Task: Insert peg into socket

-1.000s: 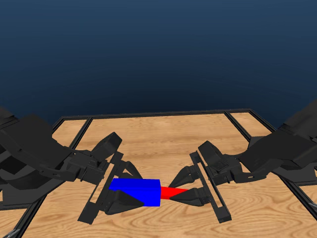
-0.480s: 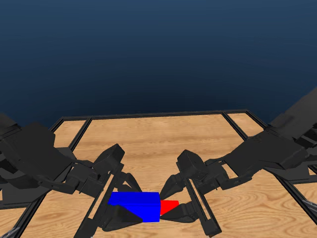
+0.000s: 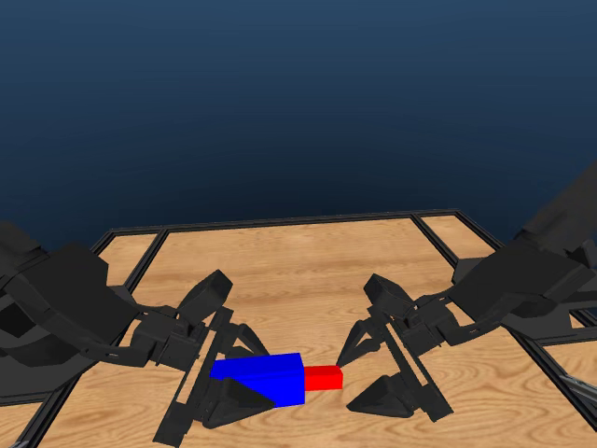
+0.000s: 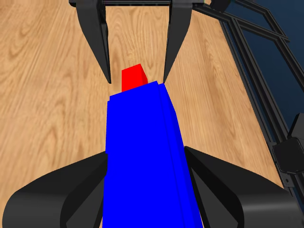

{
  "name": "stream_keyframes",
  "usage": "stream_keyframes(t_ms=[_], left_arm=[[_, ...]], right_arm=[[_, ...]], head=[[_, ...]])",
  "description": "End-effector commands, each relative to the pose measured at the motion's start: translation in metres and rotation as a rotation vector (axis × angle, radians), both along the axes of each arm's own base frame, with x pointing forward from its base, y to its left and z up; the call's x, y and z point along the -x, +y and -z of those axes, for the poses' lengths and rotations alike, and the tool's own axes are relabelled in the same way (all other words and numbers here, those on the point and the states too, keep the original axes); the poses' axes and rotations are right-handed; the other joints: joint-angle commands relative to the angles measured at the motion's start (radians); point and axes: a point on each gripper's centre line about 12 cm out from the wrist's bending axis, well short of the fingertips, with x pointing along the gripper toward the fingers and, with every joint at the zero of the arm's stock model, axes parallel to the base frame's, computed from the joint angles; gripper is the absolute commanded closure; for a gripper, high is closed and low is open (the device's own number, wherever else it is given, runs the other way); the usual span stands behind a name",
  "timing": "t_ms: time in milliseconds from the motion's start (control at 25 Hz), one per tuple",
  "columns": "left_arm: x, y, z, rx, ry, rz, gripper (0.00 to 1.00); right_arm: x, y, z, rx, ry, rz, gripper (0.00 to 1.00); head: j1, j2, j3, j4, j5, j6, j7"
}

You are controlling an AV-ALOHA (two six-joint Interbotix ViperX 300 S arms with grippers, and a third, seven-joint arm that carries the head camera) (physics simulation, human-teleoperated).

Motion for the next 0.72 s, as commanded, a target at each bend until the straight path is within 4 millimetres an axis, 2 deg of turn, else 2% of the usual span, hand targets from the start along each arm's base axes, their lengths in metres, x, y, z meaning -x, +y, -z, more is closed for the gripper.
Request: stream_keyframes(t_ms=[40, 80, 160, 200, 240, 280, 400, 440, 520, 560, 640, 720], left_arm=[[-0.009, -0.002, -0.018, 0.011, -0.088, -0.004, 1.0], [-0.01, -0.002, -0.021, 0.012, -0.099, -0.003, 1.0], [-0.011, -0.002, -0.02, 0.009, -0.087, -0.003, 1.0], [-0.012, -0.002, -0.023, 0.014, -0.1, -0.003, 1.0], [-0.01, -0.003, -0.016, 0.007, -0.082, 0.001, 1.0], [-0.012, -0.003, -0.021, 0.015, -0.095, -0.004, 1.0], [-0.009, -0.003, -0.012, 0.01, -0.07, -0.002, 1.0], [-0.01, -0.004, -0.014, 0.012, -0.076, 0.0, 1.0], [-0.01, -0.005, -0.016, 0.02, -0.086, -0.002, 1.0], [-0.007, -0.004, -0.008, 0.012, -0.063, -0.001, 1.0], [-0.009, -0.007, -0.015, 0.02, -0.083, 0.002, 1.0], [-0.008, -0.009, -0.017, 0.019, -0.092, 0.008, 1.0]], right_arm=[[0.003, 0.002, 0.006, -0.066, -0.013, 0.045, 0.45], [0.0, 0.005, 0.005, -0.077, -0.025, 0.046, 1.0], [-0.005, 0.009, 0.012, -0.058, -0.017, 0.025, 1.0], [-0.012, 0.01, 0.005, -0.062, -0.033, 0.02, 1.0], [-0.016, 0.01, 0.002, -0.054, -0.036, 0.011, 1.0], [-0.019, 0.01, -0.002, -0.043, -0.045, 0.0, 1.0], [-0.029, 0.007, -0.02, -0.024, -0.075, -0.02, 1.0], [-0.035, 0.003, -0.024, -0.003, -0.069, -0.03, 1.0], [-0.046, 0.006, -0.036, 0.011, -0.071, -0.06, 1.0], [-0.051, 0.006, -0.033, 0.018, -0.068, -0.063, 1.0], [-0.067, 0.007, -0.037, 0.023, -0.072, -0.072, 1.0], [-0.083, 0.012, -0.025, 0.028, -0.05, -0.078, 1.0]], head=[[-0.012, -0.012, -0.008, -0.001, -0.012, 0.003, 0.005], [-0.015, -0.011, -0.008, -0.002, -0.013, 0.005, 0.005], [-0.019, -0.01, -0.008, -0.002, -0.011, 0.01, 0.005], [-0.021, -0.01, -0.008, -0.002, -0.011, 0.011, 0.005], [-0.023, -0.009, -0.008, -0.002, -0.01, 0.013, 0.004], [-0.024, -0.009, -0.008, -0.002, -0.011, 0.015, 0.003], [-0.024, -0.009, -0.007, -0.002, -0.009, 0.019, -0.003], [-0.022, -0.009, -0.007, -0.001, -0.008, 0.021, -0.006], [-0.02, -0.011, -0.006, 0.0, -0.008, 0.024, -0.012], [-0.019, -0.012, -0.006, 0.001, -0.007, 0.026, -0.014], [-0.017, -0.014, -0.005, 0.001, -0.008, 0.028, -0.018], [-0.013, -0.018, -0.003, 0.003, -0.008, 0.031, -0.021]])
